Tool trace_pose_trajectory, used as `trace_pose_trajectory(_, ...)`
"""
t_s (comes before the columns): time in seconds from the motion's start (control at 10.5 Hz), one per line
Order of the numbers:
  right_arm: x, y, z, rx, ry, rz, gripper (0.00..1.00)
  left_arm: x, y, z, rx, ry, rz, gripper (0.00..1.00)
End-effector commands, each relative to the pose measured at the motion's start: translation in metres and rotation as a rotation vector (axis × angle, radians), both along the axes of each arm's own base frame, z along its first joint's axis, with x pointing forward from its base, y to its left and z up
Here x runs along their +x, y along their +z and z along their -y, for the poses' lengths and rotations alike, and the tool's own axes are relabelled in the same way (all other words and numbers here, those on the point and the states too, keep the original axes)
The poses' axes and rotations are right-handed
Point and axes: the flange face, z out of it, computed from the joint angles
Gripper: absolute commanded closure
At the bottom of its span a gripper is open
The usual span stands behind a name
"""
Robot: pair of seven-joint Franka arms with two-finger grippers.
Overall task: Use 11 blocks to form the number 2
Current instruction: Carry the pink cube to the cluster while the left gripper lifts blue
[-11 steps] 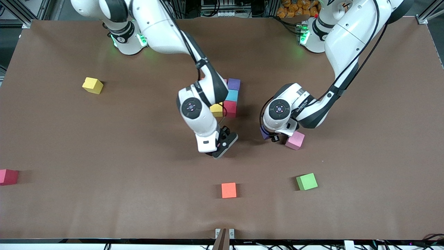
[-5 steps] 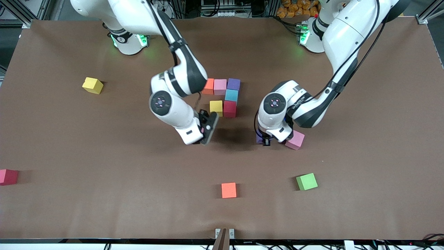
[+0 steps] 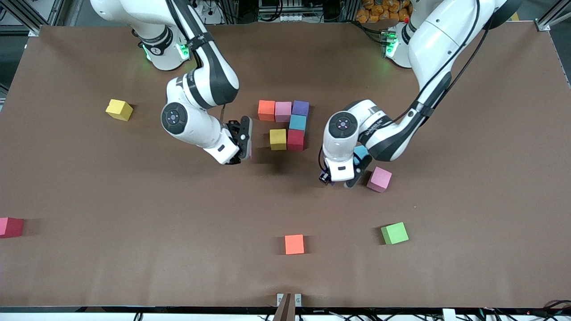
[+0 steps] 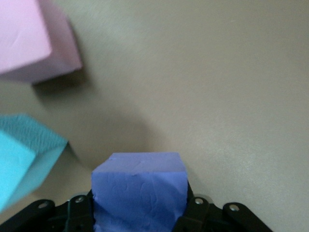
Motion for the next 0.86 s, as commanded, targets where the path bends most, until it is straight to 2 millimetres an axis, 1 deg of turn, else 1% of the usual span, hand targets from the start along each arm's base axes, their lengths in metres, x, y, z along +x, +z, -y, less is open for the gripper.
trace_pose_trajectory(0.0, -0.048, -0.022, -0.016, 0.028, 0.066, 0.063, 1.0, 0.021, 0.012, -0.016, -0.048, -0.156, -0.004, 1.0)
trace_pose_trajectory(0.1, -0.058, -0.032, -0.021, 0.024, 0.055, 0.085, 1.0, 0.03, 0.018, -0.021, -0.078, -0.194, -0.015, 1.0)
trace_pose_trajectory(0.19, -0.068, -0.041, -0.025, 0.018, 0.06, 0.111, 1.0, 0.03, 0.021, -0.021, -0.089, -0.227, -0.021, 1.0)
trace_pose_trajectory(0.38, -0.074, -0.05, -0.023, 0.012, 0.048, 0.109, 1.0, 0.028, 0.024, -0.015, -0.076, -0.298, -0.01, 1.0)
trace_pose_trajectory(0.48, -0.079, -0.057, -0.025, 0.021, 0.027, 0.097, 1.0, 0.029, 0.028, -0.016, -0.068, -0.355, -0.006, 1.0)
trace_pose_trajectory(0.57, -0.09, -0.063, -0.033, 0.041, 0.001, 0.108, 1.0, 0.027, 0.034, -0.012, -0.062, -0.399, -0.003, 1.0)
trace_pose_trajectory(0.67, -0.094, -0.069, -0.039, 0.039, -0.002, 0.126, 1.0, 0.021, 0.037, -0.007, -0.044, -0.448, -0.019, 1.0)
trace_pose_trajectory(0.76, -0.096, -0.073, -0.04, 0.036, 0.0, 0.126, 1.0, 0.015, 0.036, 0.0, -0.035, -0.487, -0.029, 1.0)
